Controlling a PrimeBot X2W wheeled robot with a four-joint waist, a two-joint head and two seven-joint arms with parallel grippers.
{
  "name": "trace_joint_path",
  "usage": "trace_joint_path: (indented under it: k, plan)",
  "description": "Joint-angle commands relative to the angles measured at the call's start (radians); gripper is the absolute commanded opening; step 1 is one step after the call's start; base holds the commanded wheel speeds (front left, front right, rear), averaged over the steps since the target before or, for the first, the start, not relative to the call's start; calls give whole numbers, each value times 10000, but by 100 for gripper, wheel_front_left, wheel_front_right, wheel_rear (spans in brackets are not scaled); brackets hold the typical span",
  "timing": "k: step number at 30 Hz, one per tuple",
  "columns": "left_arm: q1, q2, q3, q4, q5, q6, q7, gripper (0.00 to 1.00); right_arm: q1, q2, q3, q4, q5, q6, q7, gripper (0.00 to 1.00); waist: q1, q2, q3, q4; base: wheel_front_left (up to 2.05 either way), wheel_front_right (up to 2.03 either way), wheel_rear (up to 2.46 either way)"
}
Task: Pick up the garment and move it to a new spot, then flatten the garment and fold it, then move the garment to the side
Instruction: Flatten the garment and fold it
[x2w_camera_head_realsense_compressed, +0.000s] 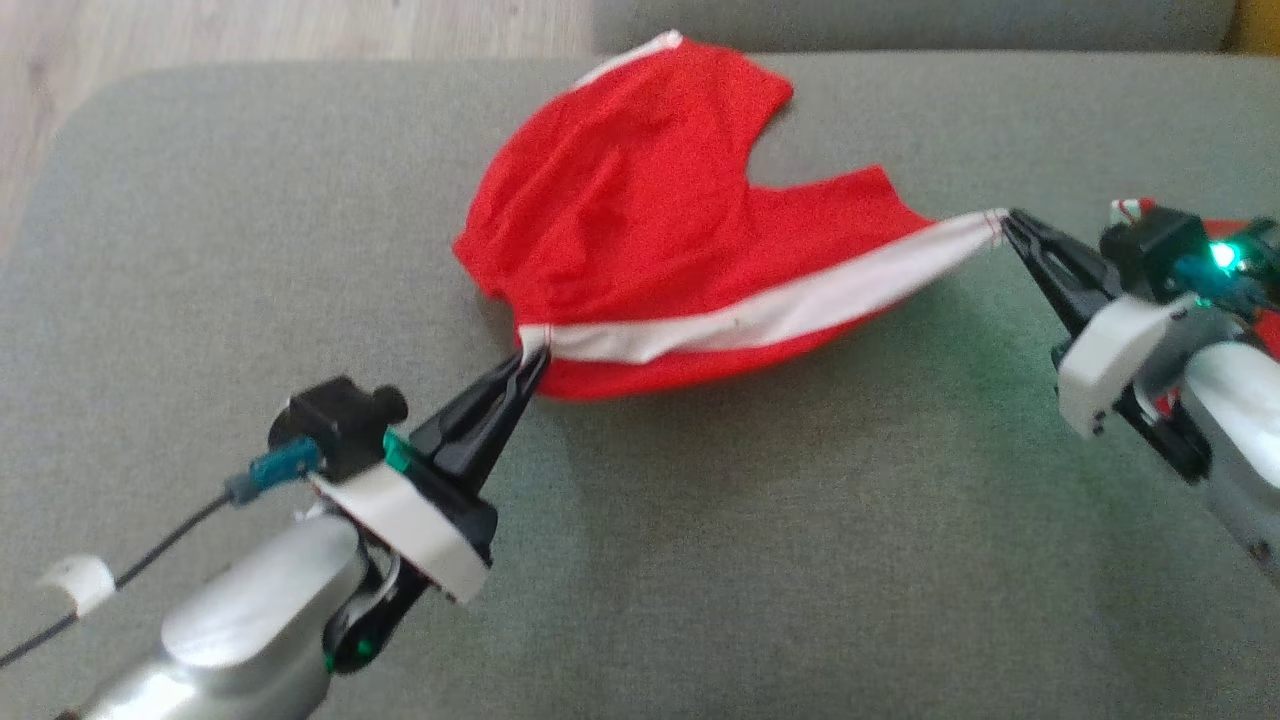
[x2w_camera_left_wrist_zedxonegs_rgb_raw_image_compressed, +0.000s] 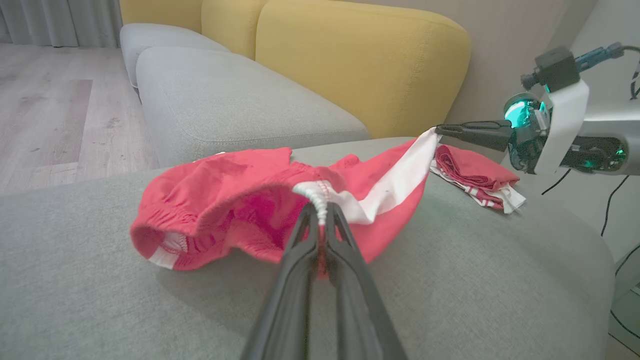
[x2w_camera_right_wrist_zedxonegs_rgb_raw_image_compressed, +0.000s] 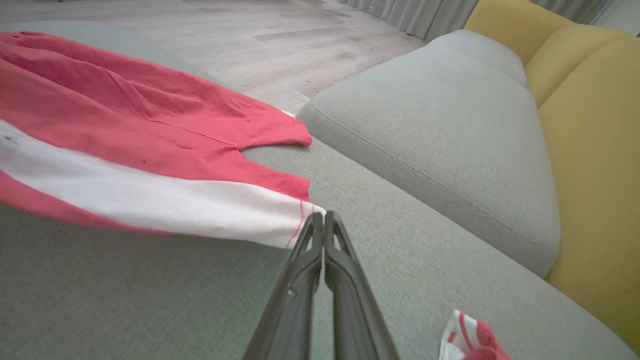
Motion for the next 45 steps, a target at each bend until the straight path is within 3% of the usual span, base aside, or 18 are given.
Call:
trace_joint_path:
  k: [1, 13, 24, 35, 45]
  plan:
    - [-222, 369, 368, -257, -37, 16, -50, 0, 102, -298, 32, -246, 145, -9, 35, 0, 2, 0, -275, -42, 0, 0, 0]
    - [1147, 693, 76, -656, 253, 16, -51, 0, 1383, -2191, 1272, -2465, 1997, -9, 317, 0, 2, 0, -1280, -455, 0, 0, 0]
    - [2253, 486, 278, -1279, 860, 16, -51, 0, 2692, -3920, 1066, -4230, 2903, -9, 491, 0, 2, 0, -1554, -521, 0, 0, 0]
    - [1576, -104, 1459, -1456, 1141, 16, -51, 0, 1462, -3784, -148, -4498, 1745, -9, 1093, 0, 2, 0, -338, 249, 0, 0, 0]
    - [761, -338, 1553, -1234, 1031, 16, -51, 0, -479, -3332, 292, -4151, 1228, -9, 1954, 0, 2, 0, 413, 1263, 0, 0, 0]
